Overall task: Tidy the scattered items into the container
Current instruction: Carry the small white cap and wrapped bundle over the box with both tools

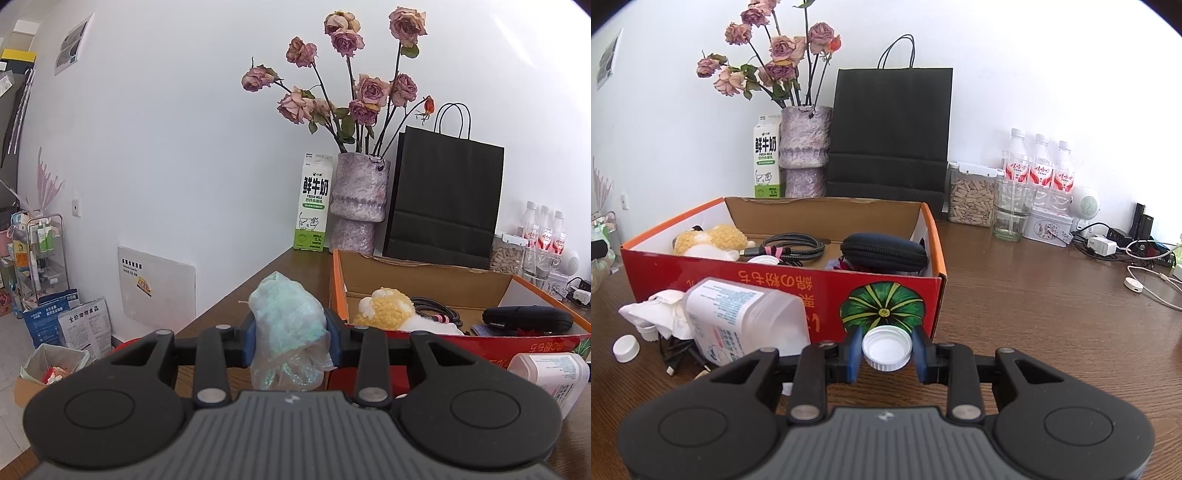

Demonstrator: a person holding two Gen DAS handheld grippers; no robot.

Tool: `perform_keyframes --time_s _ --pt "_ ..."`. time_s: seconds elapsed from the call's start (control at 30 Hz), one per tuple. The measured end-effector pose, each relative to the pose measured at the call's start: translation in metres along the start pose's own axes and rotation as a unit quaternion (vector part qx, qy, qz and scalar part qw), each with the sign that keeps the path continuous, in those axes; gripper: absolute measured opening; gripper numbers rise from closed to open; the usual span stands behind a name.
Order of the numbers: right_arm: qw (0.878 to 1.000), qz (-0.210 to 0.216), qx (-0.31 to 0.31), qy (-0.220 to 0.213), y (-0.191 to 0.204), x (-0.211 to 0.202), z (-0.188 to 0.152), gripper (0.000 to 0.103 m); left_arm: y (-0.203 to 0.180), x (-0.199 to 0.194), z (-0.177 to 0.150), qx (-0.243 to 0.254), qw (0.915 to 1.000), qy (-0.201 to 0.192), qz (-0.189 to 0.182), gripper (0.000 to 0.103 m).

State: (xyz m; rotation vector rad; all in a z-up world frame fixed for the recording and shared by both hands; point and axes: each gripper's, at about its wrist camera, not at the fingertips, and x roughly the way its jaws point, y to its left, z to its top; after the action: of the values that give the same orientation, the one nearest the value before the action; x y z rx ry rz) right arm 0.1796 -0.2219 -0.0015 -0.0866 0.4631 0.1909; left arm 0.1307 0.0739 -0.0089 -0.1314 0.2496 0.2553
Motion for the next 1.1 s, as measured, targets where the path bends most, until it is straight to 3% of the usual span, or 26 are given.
perform_keyframes --time_s 0.33,0.63,0.83,0.93,1.03,1.1 --pt "0.999 0.005 0.022 -0.038 0.001 -0.016 0.009 0.027 -0.007 -0.009 0.01 0.001 0.9997 -0.023 -0.003 0.037" --pt "0.995 0.037 0.02 -0.089 0.015 -0.029 0.051 0.027 -0.039 -0.015 0.049 0.005 0.9966 -0.045 -0.069 0.037" --pt "0.993 0.052 0.011 -0.106 0.033 -0.016 0.087 0.027 -0.087 0.011 0.079 0.013 0.9943 -0.032 -0.101 0.039" --pt "0.992 0.058 0.023 -0.107 0.04 0.004 0.104 0.027 -0.108 0.036 0.09 -0.002 0.9957 -0.029 -0.089 0.039" --pt "0.991 0.064 0.037 -0.109 0.044 0.027 0.11 0.027 -0.118 0.058 0.082 -0.013 0.9966 -0.017 -0.08 0.039" --pt "0.992 0.068 0.037 -0.097 0.045 0.04 0.102 0.027 -0.12 0.066 0.072 0.008 0.9967 0.001 -0.081 0.038"
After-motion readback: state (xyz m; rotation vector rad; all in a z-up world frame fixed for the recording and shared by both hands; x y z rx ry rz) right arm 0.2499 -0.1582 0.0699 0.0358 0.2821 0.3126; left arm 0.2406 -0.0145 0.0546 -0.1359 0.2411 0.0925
